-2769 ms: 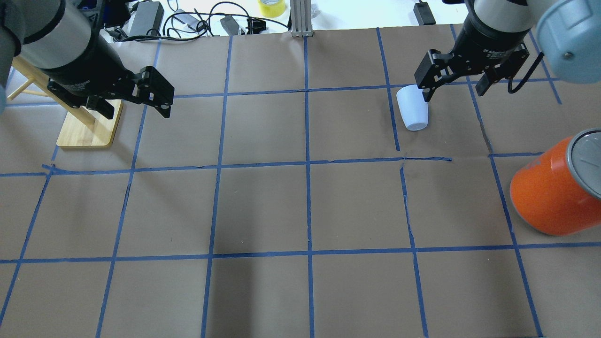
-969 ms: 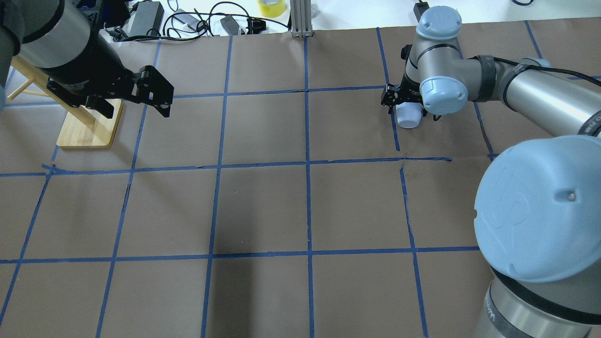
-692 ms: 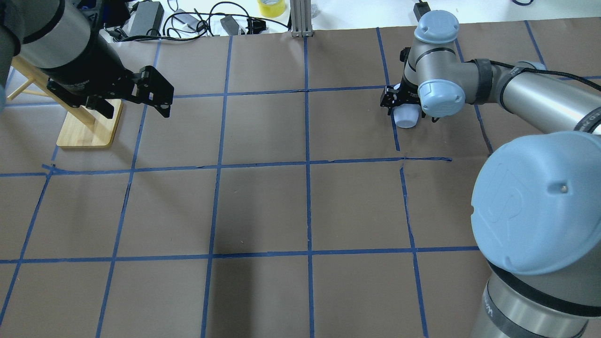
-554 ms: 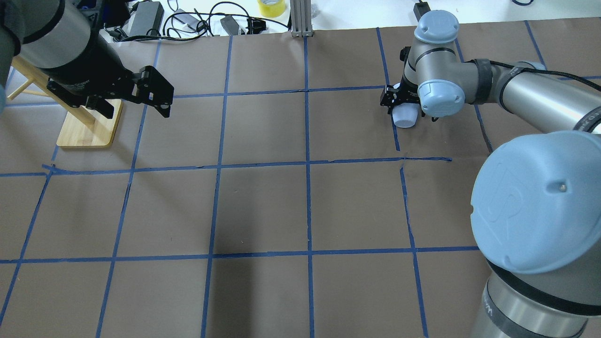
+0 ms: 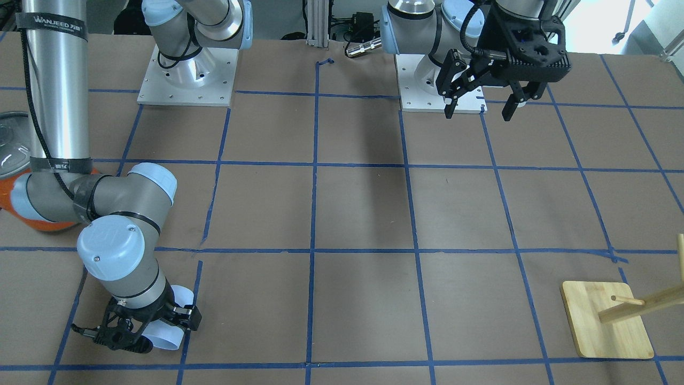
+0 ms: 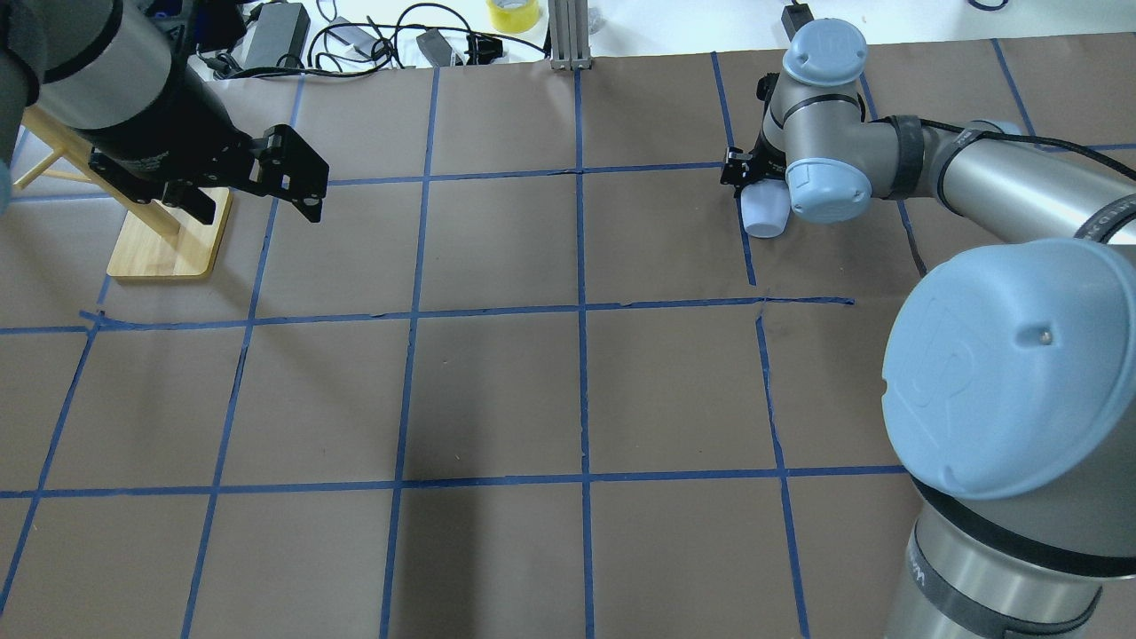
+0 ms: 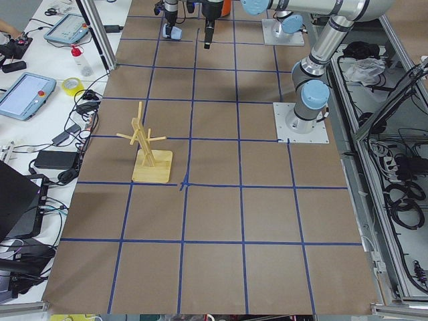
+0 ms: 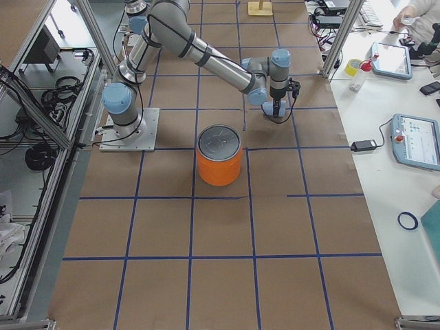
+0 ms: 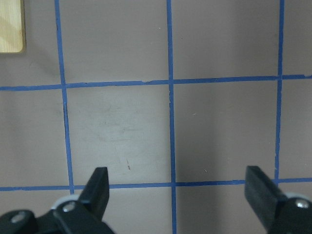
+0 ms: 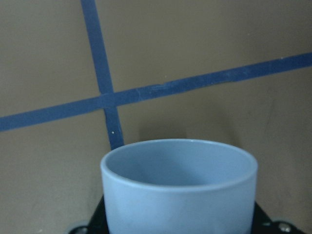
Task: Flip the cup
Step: 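Lift the cup with the right gripper and carry it toward the left gripper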
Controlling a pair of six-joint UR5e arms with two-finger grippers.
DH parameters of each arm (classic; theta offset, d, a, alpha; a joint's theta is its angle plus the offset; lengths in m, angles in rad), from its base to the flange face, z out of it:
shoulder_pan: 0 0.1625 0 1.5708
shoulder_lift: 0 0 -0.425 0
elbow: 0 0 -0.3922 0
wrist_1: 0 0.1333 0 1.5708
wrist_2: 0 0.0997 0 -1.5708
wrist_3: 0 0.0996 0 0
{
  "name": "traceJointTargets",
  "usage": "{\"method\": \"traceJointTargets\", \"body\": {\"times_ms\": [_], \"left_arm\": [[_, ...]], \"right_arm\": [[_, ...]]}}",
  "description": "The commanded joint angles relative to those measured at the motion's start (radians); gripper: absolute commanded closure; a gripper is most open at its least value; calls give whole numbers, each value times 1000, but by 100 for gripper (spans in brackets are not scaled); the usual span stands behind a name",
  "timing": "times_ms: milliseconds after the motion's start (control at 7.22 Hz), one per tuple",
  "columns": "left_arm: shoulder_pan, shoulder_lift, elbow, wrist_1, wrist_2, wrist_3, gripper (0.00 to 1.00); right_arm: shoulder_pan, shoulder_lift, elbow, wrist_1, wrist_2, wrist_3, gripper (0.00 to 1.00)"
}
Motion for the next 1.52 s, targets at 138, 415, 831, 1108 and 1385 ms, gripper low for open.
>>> {"method": "traceJointTargets", "body": {"times_ms": [138, 415, 831, 1108, 1385], "left_arm": [[1, 0, 0, 0, 0, 1, 0], [1, 0, 0, 0, 0, 0, 0], [-1, 0, -2, 0, 0, 0, 0], [-1, 0, -2, 0, 0, 0, 0], [1, 0, 3, 0, -1, 6, 0]], "right_arm": [[14, -23, -28, -7, 5, 4, 65], [95, -25, -53, -4, 14, 21, 63], [259, -23, -132, 5, 0, 35, 63], [330, -20, -139, -10, -51, -127, 63], [363, -17, -131, 0, -56, -282, 63]]}}
